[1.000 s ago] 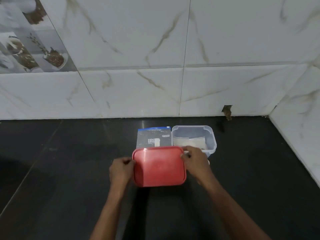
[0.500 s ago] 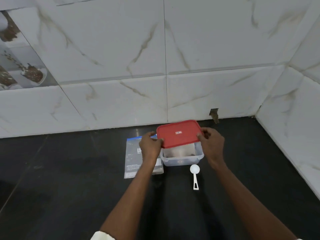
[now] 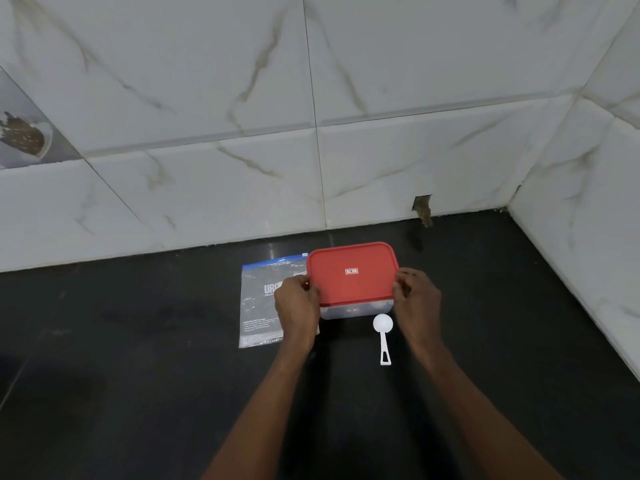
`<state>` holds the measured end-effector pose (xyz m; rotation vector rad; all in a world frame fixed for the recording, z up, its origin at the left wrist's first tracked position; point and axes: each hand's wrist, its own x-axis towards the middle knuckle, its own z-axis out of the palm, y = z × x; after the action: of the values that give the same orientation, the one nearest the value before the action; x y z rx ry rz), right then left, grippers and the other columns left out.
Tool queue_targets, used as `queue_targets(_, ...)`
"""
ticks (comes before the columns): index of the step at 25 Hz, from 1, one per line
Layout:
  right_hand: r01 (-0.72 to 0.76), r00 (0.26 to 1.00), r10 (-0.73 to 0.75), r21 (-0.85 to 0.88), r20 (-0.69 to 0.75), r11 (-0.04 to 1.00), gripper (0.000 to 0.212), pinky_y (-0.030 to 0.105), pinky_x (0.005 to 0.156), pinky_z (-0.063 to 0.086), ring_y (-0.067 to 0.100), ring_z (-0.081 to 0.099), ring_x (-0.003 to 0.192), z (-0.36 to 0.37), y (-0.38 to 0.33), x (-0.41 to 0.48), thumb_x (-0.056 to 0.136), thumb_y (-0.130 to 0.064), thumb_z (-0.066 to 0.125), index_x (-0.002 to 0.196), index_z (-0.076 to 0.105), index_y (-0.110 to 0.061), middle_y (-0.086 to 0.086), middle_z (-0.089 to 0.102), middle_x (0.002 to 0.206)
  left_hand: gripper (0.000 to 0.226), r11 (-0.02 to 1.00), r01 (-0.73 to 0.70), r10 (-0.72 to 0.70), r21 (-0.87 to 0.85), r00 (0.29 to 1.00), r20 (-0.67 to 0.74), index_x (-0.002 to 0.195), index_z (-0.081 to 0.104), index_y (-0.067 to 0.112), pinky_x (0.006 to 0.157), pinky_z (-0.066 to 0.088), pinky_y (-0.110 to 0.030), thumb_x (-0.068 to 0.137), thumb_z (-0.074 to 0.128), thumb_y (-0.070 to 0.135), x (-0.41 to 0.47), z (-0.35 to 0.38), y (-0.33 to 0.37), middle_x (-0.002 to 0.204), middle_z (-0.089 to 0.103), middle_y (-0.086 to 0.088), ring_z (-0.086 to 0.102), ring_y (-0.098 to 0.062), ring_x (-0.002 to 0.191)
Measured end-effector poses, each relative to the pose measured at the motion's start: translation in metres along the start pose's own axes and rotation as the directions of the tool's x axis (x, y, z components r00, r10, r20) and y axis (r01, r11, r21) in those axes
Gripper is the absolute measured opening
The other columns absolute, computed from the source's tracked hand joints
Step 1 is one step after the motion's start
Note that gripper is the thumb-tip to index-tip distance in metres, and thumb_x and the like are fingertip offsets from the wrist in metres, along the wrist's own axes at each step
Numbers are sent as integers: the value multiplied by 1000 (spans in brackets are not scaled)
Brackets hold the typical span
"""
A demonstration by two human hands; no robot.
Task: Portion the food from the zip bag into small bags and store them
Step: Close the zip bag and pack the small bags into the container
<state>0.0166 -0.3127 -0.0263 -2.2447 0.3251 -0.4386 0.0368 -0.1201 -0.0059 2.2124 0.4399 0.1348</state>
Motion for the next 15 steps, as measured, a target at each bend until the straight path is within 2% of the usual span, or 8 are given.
queue_targets(3, -33, 999, 33, -32, 3, 999, 21, 5, 88, 30, 18, 63, 101, 2, 2, -5, 91, -1, 57, 107, 71, 1, 10, 65, 116, 32, 997, 54, -52, -63, 998, 33, 125, 69, 5, 79, 47, -23, 94, 66, 12, -2, -2, -3, 107, 76, -13, 71, -24, 93)
queue_targets(6, -91, 996, 91, -12, -11, 996, 18, 18, 81, 38, 25, 63, 96, -2, -6, 4, 90, -2, 53, 101, 67, -4, 10, 64, 105, 46, 996, 63, -61, -68, 997, 41, 135, 61, 6, 88, 47, -28, 94, 68, 26, 2, -5, -3, 119, 71, -12, 67, -25, 107)
queue_targets(7, -102, 995, 102, -18, -11, 995, 22, 25, 84, 42, 27, 62, 103, -2, -11, 13, 92, -4, 51, 109, 63, -5, 11, 63, 111, 53, 997, 23, -20, -70, 999, 48, 141, 55, 7, 98, 46, -32, 96, 64, 34, 8, -5, -2, 131, 66, -12, 61, -26, 119)
queue_targets(8, -95, 995, 96, -39, 26, 995, 30, 32, 94, 43, 29, 56, 117, 1, -16, 24, 95, -9, 48, 124, 56, -7, 13, 58, 127, 59, 997, -46, 50, -65, 996, 71, 148, 47, 9, 109, 40, -36, 99, 57, 41, 14, -2, -1, 145, 55, -12, 51, -27, 134)
queue_targets(10, 36, 982, -7, -151, 189, 988, 51, 43, 114, 28, 29, 27, 145, 12, -21, 43, 101, -25, 40, 149, 30, -11, 13, 27, 158, 66, 968, -248, 239, 47, 959, 153, 156, 31, 15, 123, 21, -42, 102, 40, 52, 28, 8, 5, 165, 26, -10, 20, -28, 153)
queue_targets(12, 219, 928, -100, -308, 358, 926, 60, 52, 118, 15, 27, 3, 151, 25, -16, 54, 103, -42, 30, 155, 14, -19, 9, 2, 164, 68, 884, -409, 342, 225, 895, 286, 160, 20, 25, 125, 7, -50, 101, 26, 59, 35, 20, 5, 170, 5, -4, -2, -28, 156)
queue_targets(15, 306, 889, -103, -411, 446, 859, 61, 56, 119, 15, 25, -4, 151, 37, -1, 58, 101, -50, 23, 156, 11, -25, 5, -1, 165, 62, 802, -482, 322, 353, 847, 424, 160, 11, 35, 123, 2, -59, 103, 22, 57, 42, 32, -3, 170, -4, 2, -11, -28, 156)
